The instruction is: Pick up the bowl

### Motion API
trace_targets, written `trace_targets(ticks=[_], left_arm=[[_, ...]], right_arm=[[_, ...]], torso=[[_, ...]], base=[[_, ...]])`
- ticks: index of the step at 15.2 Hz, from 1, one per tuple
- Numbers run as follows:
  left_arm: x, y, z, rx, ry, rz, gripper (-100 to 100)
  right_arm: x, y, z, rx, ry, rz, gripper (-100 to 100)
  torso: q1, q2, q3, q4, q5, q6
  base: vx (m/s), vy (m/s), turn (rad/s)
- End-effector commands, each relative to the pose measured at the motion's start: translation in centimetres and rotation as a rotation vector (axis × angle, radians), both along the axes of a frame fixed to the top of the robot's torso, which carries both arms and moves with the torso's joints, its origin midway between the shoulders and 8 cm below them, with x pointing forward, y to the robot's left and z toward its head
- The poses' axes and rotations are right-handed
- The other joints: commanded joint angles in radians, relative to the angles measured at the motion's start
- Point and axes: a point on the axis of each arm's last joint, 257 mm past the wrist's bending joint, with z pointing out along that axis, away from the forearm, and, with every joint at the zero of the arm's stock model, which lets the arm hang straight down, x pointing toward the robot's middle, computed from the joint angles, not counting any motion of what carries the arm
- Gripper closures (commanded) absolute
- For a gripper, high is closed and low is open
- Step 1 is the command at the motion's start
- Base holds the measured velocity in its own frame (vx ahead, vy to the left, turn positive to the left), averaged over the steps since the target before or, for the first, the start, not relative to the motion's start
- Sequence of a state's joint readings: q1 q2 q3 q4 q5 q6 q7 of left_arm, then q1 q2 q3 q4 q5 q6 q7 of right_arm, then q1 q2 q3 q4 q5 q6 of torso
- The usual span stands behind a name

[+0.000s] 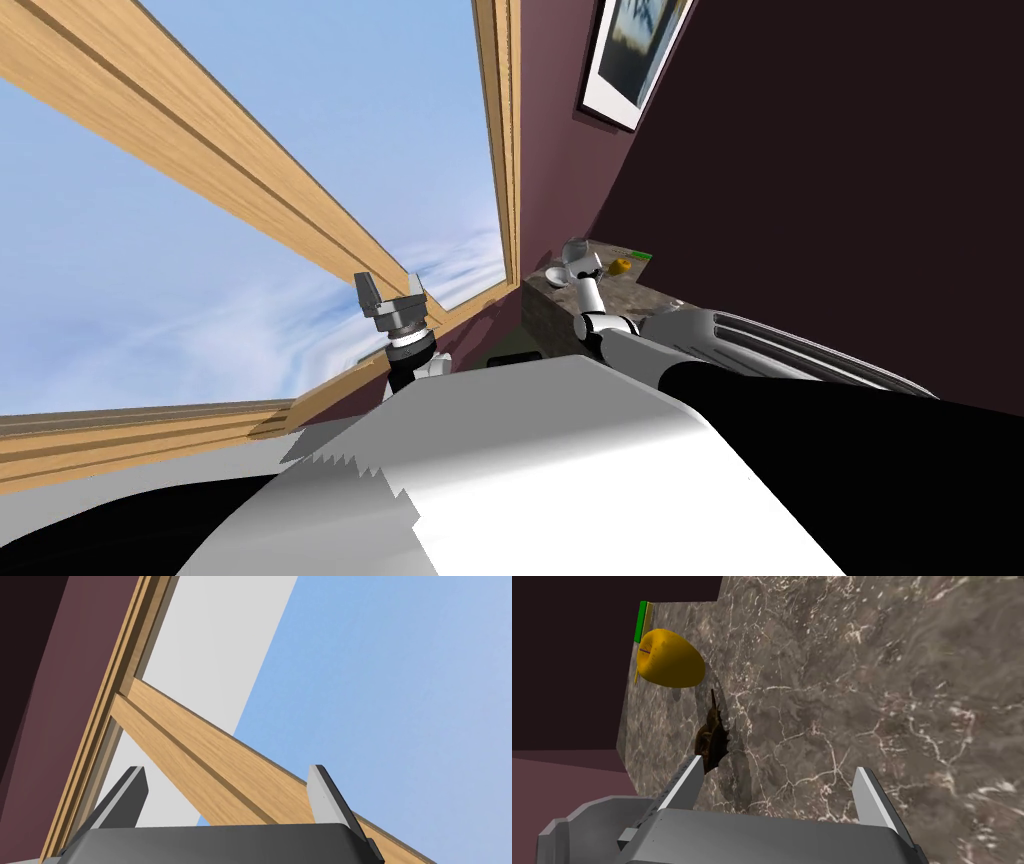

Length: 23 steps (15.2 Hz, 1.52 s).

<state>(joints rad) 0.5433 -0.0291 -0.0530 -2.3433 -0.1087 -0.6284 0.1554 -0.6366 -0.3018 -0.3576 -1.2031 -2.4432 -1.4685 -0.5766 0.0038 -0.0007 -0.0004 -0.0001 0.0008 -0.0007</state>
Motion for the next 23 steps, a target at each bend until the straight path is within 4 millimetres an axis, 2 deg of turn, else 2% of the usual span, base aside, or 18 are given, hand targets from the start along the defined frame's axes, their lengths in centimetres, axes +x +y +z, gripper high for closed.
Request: trace_targets(ticks=[1,5,15,16,17,18,20,21,22,23], left_arm=[[0.0,0.0,0.0,0.0,0.0,0.0,0],[0.0,0.0,0.0,0.0,0.0,0.0,0],[0.0,0.0,0.0,0.0,0.0,0.0,0],[0.0,0.0,0.0,0.0,0.0,0.0,0],[0.0,0.0,0.0,0.0,0.0,0.0,0],[0.0,0.0,0.0,0.0,0.0,0.0,0],[0.0,0.0,0.0,0.0,0.0,0.0,0],[0.0,0.0,0.0,0.0,0.0,0.0,0],[0.0,0.0,0.0,0.0,0.0,0.0,0],[0.0,0.0,0.0,0.0,0.0,0.0,0]], right_arm=[[0.4,1.0,-1.0,0.061,0.002,0.002,-100],[0.8,2.3,-2.2,0.138,0.004,0.005,-100],[1.4,7.1,-5.2,0.4,0.045,-0.003,-100],[1.3,7.4,-5.3,0.417,0.051,-0.006,-100],[1.5,6.9,-5.1,0.39,0.042,-0.002,-100],[1.2,7.3,-6.5,0.398,0.044,0.0,-100],[1.1,7.4,-7.2,0.399,0.044,0.001,-100],[1.1,7.4,-6.7,0.4,0.047,-0.001,-100],[1.1,7.4,-6.8,0.399,0.045,0.0,100],[1.1,7.4,-6.8,0.399,0.045,0.0,100]], torso=[[0.0,0.0,0.0,0.0,0.0,0.0],[0.0,0.0,0.0,0.0,0.0,0.0],[0.0,0.0,0.0,0.0,0.0,0.001],[0.0,0.0,0.0,0.0,0.0,0.0],[0.0,0.0,0.0,0.0,0.0,0.0],[-0.001,0.0,0.0,0.0,0.0,0.001],[-0.006,0.0,0.0,0.0,-0.001,0.002],[-0.007,0.0,0.0,0.0,-0.002,0.002],[-0.007,0.0,0.0,0.0,-0.002,0.002],[-0.006,0.0,0.0,0.0,-0.001,0.001]], base=[[0.012,0.041,0.178],[0.006,0.032,0.112],[0.014,0.04,0.147],[0.016,0.035,0.154],[0.013,0.019,0.056],[0.028,-0.022,-0.014],[0.03,-0.06,-0.018],[0.014,-0.042,0.0],[0.005,-0.015,0.003],[0.002,-0.006,0.001]])
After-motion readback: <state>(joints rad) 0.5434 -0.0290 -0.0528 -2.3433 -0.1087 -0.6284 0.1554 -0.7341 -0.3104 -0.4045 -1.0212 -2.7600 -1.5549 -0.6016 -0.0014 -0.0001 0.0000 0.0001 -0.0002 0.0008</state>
